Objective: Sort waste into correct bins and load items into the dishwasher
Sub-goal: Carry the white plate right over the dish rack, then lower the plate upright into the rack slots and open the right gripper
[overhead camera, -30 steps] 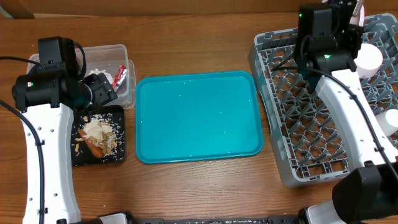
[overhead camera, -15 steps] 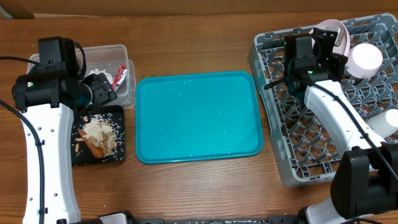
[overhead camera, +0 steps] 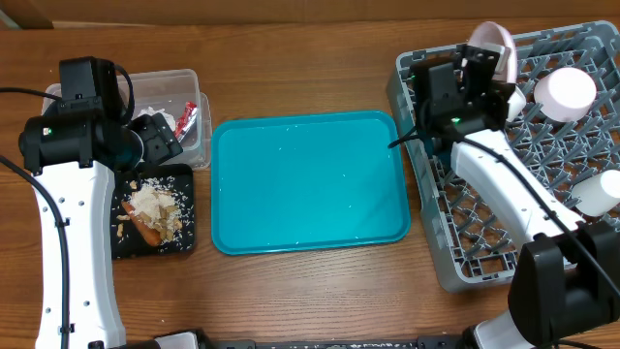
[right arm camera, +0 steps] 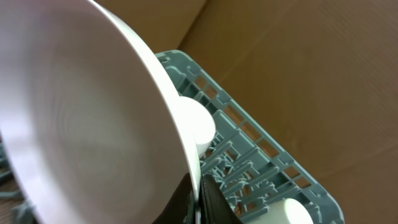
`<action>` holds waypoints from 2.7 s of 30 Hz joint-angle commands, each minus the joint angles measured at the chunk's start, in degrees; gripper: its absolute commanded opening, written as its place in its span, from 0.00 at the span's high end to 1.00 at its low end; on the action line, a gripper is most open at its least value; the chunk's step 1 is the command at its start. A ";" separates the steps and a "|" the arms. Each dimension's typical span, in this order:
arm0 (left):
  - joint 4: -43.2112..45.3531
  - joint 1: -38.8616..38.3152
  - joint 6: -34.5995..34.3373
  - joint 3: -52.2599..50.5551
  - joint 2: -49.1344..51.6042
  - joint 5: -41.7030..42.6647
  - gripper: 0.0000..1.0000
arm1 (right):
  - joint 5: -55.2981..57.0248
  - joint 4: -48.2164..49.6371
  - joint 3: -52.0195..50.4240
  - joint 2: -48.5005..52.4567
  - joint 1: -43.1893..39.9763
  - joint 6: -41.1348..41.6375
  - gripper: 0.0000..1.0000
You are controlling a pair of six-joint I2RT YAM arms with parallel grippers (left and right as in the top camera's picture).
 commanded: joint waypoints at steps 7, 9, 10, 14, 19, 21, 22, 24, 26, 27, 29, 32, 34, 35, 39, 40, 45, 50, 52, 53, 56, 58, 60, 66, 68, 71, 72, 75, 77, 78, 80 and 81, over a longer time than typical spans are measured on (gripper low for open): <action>-0.11 0.09 -0.39 0.07 -0.15 0.46 0.18 | -1.81 -1.07 -1.14 -0.13 2.95 -1.49 0.96; -0.13 0.09 -0.39 0.07 -0.15 0.46 0.18 | -1.84 -1.79 -1.16 -0.13 2.95 -1.49 0.96; -0.13 0.09 -0.39 0.07 -0.15 0.46 0.18 | -1.81 -2.16 -1.16 -0.13 2.95 -1.64 0.96; -0.15 0.09 -0.39 0.07 -0.15 0.46 0.18 | -1.86 -3.50 -1.16 -0.13 2.95 -1.66 0.96; -0.13 0.09 -0.39 0.07 -0.15 0.46 0.18 | -2.23 -4.39 -1.16 -0.13 3.06 -1.66 0.96; -0.13 0.09 -0.39 0.07 -0.15 0.46 0.18 | -2.27 -4.39 -1.16 -0.13 3.06 -1.64 0.94; -0.13 0.09 -0.39 0.07 -0.15 0.46 0.18 | -2.27 -4.44 -1.16 -0.13 3.06 -1.64 0.89; -0.13 0.09 -0.39 0.07 -0.15 0.46 0.18 | -2.27 -4.81 -1.16 -0.13 3.06 -1.64 0.68; -0.11 0.09 -0.39 0.07 -0.15 0.46 0.18 | -2.27 -5.77 -1.16 -0.13 3.06 -1.62 0.25; -0.11 0.09 -0.39 0.07 -0.15 0.46 0.18 | -2.29 -6.19 -1.16 -0.13 3.06 -1.60 0.21; -0.11 0.09 -0.39 0.07 -0.15 0.46 0.18 | -2.34 -6.95 -1.16 -0.13 3.06 -0.92 0.18; -0.13 0.09 -0.39 0.07 -0.15 0.46 0.18 | -3.91 -8.33 -1.14 -0.17 3.06 1.92 0.14; -0.15 0.09 -0.39 0.07 -0.15 0.46 0.18 | -8.35 -9.75 -1.14 -0.83 3.06 3.76 0.12; -0.13 0.09 -0.39 0.07 -0.15 0.46 0.18 | -10.73 -10.27 -1.14 -1.25 3.06 3.80 0.11; -0.15 0.09 -0.39 0.07 -0.15 0.46 0.18 | -18.62 -11.37 -1.11 -4.28 3.06 3.76 0.00; -0.15 0.09 -0.39 0.07 -0.15 0.46 0.18 | -20.11 -11.63 -1.11 -4.96 3.06 3.76 0.00; -0.22 0.09 -0.37 0.07 -0.15 0.46 0.18 | -28.37 -16.06 -1.09 -8.31 1.11 3.76 0.09; -0.33 0.09 -0.37 0.07 -0.15 0.46 0.18 | -38.16 -22.60 -1.11 -8.24 -2.62 5.27 0.59; -0.37 0.09 -0.37 0.07 -0.15 0.44 0.18 | -43.65 -24.55 -1.11 -8.24 -4.04 5.27 0.60; -0.39 0.09 -0.37 0.07 -0.15 0.44 0.18 | -46.45 -25.27 -1.11 -8.24 -4.70 5.25 0.60; -0.44 0.09 -0.37 0.07 -0.15 0.46 0.18 | -52.72 -27.26 -1.14 -8.24 -6.27 4.81 0.61; -0.44 0.09 -0.37 0.07 -0.15 0.46 0.18 | -54.45 -28.92 -1.16 -8.24 -6.60 4.85 0.64; -0.55 0.09 -0.37 0.07 -0.15 0.46 0.18 | -56.92 -30.27 -1.16 -8.20 -6.60 4.83 0.66; -0.59 0.09 -0.37 0.07 -0.15 0.46 0.18 | -71.34 -30.97 -1.57 -8.20 -6.58 1.70 0.67; -0.59 0.09 -0.39 0.07 -0.15 0.46 0.18 | -75.19 -30.47 -1.60 -8.20 -6.60 0.17 0.67; -0.63 0.09 -0.37 0.07 -0.15 0.46 0.18 | -76.65 -30.21 -1.60 -8.20 -6.60 0.24 0.67; -0.68 0.09 -0.37 0.07 -0.15 0.46 0.18 | -76.59 -30.23 -1.64 -8.17 -6.60 0.24 0.68; -0.76 0.09 -0.37 0.07 -0.15 0.24 0.18 | -76.59 -29.94 -1.92 -8.20 -6.60 0.26 0.67; -0.76 0.04 -0.39 0.07 -0.15 0.31 0.18 | -76.61 -29.97 -2.14 -8.17 -6.60 0.26 0.67; -0.76 0.04 -0.39 0.07 -0.15 0.28 0.18 | -76.50 -29.99 -2.32 -8.17 -6.60 0.26 0.67; -0.76 0.04 -0.39 0.07 -0.15 0.28 0.18 | -75.03 -30.08 -3.08 -8.17 -6.60 0.26 0.67; -0.83 0.04 -0.37 0.07 -0.15 0.28 0.18 | -73.50 -30.08 -3.72 -8.17 -6.60 0.26 0.66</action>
